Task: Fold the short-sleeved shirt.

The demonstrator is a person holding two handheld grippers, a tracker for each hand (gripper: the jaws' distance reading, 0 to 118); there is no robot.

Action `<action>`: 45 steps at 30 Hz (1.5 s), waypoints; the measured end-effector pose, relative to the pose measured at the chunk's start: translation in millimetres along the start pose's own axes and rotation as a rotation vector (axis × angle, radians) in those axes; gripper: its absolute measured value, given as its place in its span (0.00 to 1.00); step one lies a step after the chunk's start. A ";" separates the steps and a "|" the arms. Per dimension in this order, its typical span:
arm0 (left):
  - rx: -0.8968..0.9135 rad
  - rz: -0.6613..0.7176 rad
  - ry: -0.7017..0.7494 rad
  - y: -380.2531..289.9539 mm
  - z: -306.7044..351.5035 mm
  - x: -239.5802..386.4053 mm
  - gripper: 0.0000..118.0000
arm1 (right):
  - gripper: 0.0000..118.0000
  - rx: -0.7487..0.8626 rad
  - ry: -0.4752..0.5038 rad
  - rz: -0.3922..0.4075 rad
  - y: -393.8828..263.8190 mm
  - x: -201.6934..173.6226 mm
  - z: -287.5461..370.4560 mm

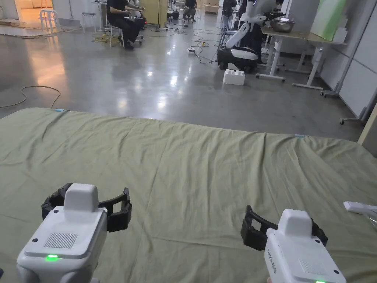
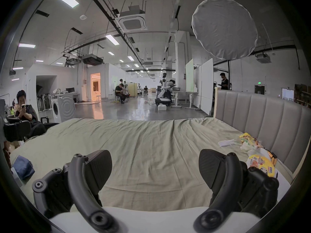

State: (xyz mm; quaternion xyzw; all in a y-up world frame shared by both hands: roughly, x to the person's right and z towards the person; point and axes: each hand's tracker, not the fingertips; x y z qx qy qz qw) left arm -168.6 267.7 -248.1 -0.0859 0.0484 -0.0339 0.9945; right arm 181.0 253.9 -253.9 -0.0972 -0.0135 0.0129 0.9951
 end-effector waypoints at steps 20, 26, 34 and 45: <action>-0.017 0.030 -0.018 -0.3 -1.7 2.3 0.93 | 0.91 -0.205 -0.076 -0.117 27.0 -17.3 -11.7; -0.020 0.036 -0.025 1.5 -2.2 3.3 0.93 | 0.91 -0.219 -0.077 -0.112 27.7 -20.8 -14.4; -0.024 0.052 -0.016 0.7 -1.4 1.8 0.93 | 0.91 -0.216 -0.065 -0.123 28.8 -16.9 -14.9; 0.017 0.089 -0.034 3.2 -2.8 -0.7 0.94 | 0.91 -0.162 -0.063 -0.050 31.3 -20.7 -9.5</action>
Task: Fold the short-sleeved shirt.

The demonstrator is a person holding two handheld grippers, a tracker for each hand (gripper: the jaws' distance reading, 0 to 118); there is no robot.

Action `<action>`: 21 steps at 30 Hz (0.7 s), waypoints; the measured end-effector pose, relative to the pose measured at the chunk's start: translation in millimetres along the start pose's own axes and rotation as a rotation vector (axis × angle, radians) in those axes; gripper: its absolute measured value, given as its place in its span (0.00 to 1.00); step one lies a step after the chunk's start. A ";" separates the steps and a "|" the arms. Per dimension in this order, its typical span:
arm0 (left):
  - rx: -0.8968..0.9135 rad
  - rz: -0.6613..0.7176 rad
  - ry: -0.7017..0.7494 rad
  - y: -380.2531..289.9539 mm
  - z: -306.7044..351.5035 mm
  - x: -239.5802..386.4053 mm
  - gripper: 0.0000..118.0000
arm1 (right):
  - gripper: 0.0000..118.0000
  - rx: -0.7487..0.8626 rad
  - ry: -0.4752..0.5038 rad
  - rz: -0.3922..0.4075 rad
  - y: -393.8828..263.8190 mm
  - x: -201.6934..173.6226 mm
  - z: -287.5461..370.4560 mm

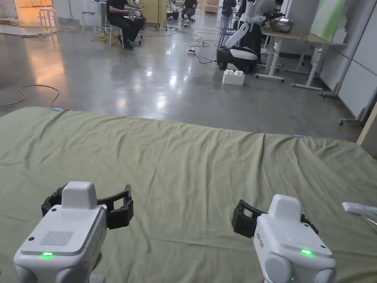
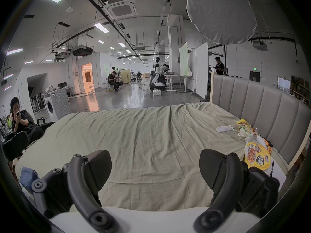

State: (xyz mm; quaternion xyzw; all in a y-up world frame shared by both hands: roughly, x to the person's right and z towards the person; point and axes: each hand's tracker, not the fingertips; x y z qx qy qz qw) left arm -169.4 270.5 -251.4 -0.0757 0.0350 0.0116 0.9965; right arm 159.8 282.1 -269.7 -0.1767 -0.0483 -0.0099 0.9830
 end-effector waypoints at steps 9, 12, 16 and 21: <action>0.018 -0.023 0.022 2.7 -0.9 0.0 0.94 | 0.91 0.005 -0.019 -0.044 2.1 4.1 -1.4; 0.034 -0.019 0.023 2.3 -1.5 -2.4 0.94 | 0.91 0.011 -0.027 -0.027 0.8 4.8 -2.0; 0.031 -0.027 0.016 2.4 -3.7 -2.7 0.94 | 0.91 0.038 0.028 -0.010 -4.3 9.8 -4.0; 0.023 -0.041 0.003 0.6 -5.4 -1.6 0.94 | 0.92 0.100 -0.019 0.052 -11.2 4.5 -3.4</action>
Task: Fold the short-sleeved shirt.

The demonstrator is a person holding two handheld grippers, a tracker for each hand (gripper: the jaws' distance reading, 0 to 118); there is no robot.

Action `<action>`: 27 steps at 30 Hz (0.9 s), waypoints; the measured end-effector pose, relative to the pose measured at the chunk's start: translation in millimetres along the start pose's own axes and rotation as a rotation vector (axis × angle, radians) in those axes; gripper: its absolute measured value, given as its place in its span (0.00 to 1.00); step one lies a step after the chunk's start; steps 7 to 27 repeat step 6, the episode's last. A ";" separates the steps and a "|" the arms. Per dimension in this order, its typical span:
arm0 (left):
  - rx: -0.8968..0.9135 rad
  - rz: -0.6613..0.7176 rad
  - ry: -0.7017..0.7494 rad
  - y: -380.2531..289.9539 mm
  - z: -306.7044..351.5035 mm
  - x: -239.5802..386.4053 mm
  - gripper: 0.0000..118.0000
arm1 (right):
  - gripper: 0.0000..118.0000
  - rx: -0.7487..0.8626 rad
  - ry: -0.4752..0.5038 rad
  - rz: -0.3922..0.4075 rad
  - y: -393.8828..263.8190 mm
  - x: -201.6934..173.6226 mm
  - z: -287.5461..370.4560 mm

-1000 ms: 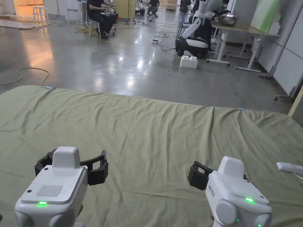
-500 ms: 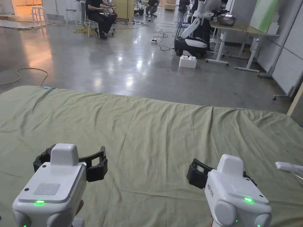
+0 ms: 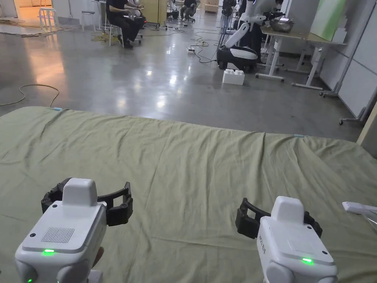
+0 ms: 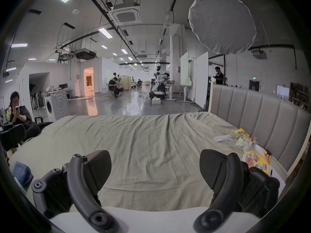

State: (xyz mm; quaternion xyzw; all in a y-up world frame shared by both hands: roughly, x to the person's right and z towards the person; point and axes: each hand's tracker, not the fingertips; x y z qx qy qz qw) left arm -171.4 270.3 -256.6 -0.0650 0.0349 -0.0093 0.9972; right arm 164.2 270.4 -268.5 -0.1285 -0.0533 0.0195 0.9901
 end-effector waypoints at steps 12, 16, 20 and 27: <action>-0.001 -0.008 -0.010 -2.3 0.1 -0.4 0.94 | 0.92 0.012 -0.003 -0.026 0.2 1.9 -3.9; -0.001 -0.008 -0.010 -2.3 0.1 -0.4 0.94 | 0.92 0.012 -0.003 -0.026 0.2 1.9 -3.9; -0.001 -0.008 -0.010 -2.3 0.1 -0.4 0.94 | 0.92 0.012 -0.003 -0.026 0.2 1.9 -3.9; -0.001 -0.008 -0.010 -2.3 0.1 -0.4 0.94 | 0.92 0.012 -0.003 -0.026 0.2 1.9 -3.9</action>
